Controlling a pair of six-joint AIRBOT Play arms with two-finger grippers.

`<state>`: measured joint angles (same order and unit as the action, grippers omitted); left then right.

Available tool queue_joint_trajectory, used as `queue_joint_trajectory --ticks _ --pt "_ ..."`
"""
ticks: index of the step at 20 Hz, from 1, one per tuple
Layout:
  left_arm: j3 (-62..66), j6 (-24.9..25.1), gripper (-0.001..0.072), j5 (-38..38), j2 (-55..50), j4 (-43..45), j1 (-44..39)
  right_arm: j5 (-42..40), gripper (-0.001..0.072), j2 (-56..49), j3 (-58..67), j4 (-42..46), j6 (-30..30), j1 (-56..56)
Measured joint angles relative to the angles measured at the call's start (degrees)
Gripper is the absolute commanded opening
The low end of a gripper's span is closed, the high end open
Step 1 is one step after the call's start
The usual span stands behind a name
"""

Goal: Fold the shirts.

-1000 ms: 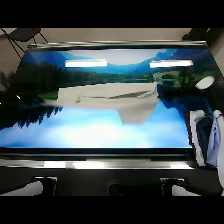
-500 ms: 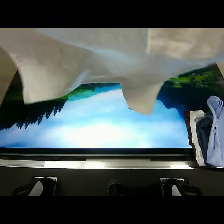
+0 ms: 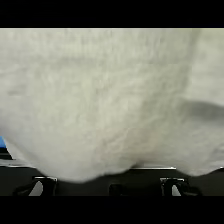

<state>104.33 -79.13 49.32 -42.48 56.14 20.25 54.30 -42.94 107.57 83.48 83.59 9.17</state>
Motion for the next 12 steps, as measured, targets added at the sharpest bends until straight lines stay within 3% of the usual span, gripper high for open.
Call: queue_joint_trajectory --ticks 3,7,12 --pt "-4.63 -0.72 0.0024 7.48 -6.97 0.96 -0.02 11.02 0.0045 -10.16 -0.57 -0.81 -0.04 -0.20" --pt "-16.76 0.28 0.0024 12.07 -20.00 2.25 -0.04 22.21 0.0044 -29.70 -4.35 -1.42 0.15 -3.17" --pt "-22.88 0.92 0.0024 10.71 -40.65 0.17 -0.04 17.05 0.0045 -51.30 -6.67 -1.57 6.27 -7.93"
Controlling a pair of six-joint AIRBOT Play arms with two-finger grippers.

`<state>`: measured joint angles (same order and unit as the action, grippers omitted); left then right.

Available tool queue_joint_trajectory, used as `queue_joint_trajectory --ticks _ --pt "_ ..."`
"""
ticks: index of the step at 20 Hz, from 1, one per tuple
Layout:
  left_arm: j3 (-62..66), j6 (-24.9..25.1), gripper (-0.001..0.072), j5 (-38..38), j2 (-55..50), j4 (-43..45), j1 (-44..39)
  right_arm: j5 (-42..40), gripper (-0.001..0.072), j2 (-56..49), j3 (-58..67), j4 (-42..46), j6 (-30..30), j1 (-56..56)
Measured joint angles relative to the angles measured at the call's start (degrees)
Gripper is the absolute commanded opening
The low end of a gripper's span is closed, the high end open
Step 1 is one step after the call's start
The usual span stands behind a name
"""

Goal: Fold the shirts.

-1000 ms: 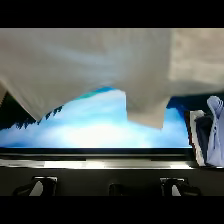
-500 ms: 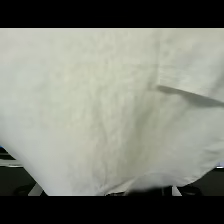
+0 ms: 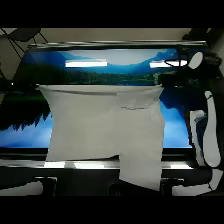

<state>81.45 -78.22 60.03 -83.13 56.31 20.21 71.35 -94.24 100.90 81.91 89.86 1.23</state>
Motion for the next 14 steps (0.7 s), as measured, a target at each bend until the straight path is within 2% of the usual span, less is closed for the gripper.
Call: queue_joint_trajectory --ticks 4,7,9,11,14 --pt "3.48 0.17 0.0025 -3.21 -11.91 -5.97 -0.87 -12.13 0.0047 -6.03 -0.15 -1.11 6.54 -0.66" --pt "7.19 1.22 0.0024 -3.10 -15.56 -8.28 -1.29 -13.97 0.0046 -6.60 1.03 -1.73 8.00 0.66" --pt "9.62 2.69 0.0024 0.31 -16.46 -8.55 -0.76 -8.94 0.0046 -5.35 1.53 -1.97 7.28 1.90" --pt "11.13 3.63 0.0025 5.86 -17.03 -7.54 -0.02 -0.31 0.0045 -4.02 1.46 -1.95 5.99 2.86" --pt "11.34 3.63 0.0025 14.60 -17.55 -1.51 0.50 11.43 0.0045 -3.04 -1.92 -2.40 4.81 2.80"
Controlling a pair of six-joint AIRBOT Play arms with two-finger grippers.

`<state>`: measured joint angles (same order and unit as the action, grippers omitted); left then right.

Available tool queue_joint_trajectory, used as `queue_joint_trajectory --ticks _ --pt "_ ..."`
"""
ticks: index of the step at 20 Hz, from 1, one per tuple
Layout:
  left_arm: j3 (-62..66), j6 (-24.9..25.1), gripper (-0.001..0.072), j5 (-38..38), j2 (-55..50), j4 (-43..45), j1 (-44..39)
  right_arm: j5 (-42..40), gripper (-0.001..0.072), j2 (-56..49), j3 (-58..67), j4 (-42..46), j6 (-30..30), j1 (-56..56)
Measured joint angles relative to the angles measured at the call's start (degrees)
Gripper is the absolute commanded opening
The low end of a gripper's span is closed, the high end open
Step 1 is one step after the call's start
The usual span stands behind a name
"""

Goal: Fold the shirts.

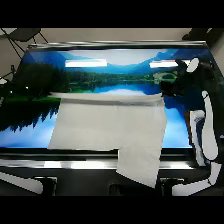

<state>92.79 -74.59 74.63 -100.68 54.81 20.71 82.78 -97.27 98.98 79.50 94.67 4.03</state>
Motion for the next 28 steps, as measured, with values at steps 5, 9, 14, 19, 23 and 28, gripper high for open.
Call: queue_joint_trajectory --ticks 5,9,14,19,23,28 --pt "-3.96 -0.44 0.0025 8.70 -0.31 6.45 0.24 2.99 0.0045 0.39 -9.31 -1.53 0.39 -1.88" --pt "-6.05 -0.68 0.0025 11.39 -0.44 9.53 0.24 1.57 0.0045 0.48 -13.09 -1.68 1.90 -2.56" --pt "-8.00 -0.87 0.0405 12.66 -0.61 11.74 0.24 -1.66 0.0350 0.39 -14.36 -1.01 3.61 -2.78" --pt "-8.61 -1.42 0.0451 14.95 0.76 12.20 1.36 -0.50 0.0441 2.32 -12.20 -1.44 4.13 -0.13" --pt "-12.37 -2.38 0.0451 16.83 5.16 13.64 3.54 5.66 0.0441 7.13 -14.69 -1.53 2.25 5.27" --pt "-33.20 -1.22 0.0451 11.87 15.69 15.78 7.50 2.16 0.0440 17.92 -32.65 -3.48 -0.02 7.45"
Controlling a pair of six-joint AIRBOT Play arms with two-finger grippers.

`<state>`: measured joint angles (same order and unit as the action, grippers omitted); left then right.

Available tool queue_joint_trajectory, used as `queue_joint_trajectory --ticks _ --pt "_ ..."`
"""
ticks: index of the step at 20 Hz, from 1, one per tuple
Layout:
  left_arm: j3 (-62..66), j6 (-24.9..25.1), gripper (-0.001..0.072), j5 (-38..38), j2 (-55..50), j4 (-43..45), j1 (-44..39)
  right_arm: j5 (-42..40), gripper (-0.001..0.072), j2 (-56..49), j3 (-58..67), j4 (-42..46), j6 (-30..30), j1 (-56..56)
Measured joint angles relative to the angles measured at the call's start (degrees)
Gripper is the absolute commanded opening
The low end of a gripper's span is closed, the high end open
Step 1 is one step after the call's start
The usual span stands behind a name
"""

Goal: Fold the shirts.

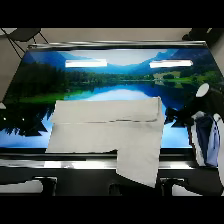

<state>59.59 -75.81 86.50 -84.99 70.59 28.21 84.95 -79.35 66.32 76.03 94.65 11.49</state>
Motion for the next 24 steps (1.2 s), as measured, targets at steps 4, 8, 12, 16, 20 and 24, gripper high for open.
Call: queue_joint_trajectory --ticks 4,8,12,16,20,24 --pt "-11.30 3.37 0.0449 -3.41 4.26 0.44 2.16 -3.56 0.0440 5.99 -9.46 -1.60 -2.40 0.44" --pt "-15.63 4.70 0.0336 -4.57 5.49 -0.94 2.73 -4.35 0.0440 8.90 -12.11 -2.14 -4.11 0.63" --pt "-17.05 4.22 0.0026 -6.82 5.73 -1.40 2.64 -3.04 0.0447 10.45 -14.32 -2.29 -5.79 0.63" --pt "-17.33 3.98 0.0026 -6.95 5.81 -1.73 2.64 -3.54 0.0498 14.10 -22.93 -3.23 -7.30 0.63" --pt "-17.46 3.93 0.0026 -6.97 5.84 -1.75 2.64 -5.86 0.0496 15.85 -31.89 -6.19 -8.83 0.63" --pt "-17.49 4.50 0.0026 -6.91 5.84 -1.70 2.64 -7.89 0.0491 16.33 -36.57 -7.43 -9.42 0.63"
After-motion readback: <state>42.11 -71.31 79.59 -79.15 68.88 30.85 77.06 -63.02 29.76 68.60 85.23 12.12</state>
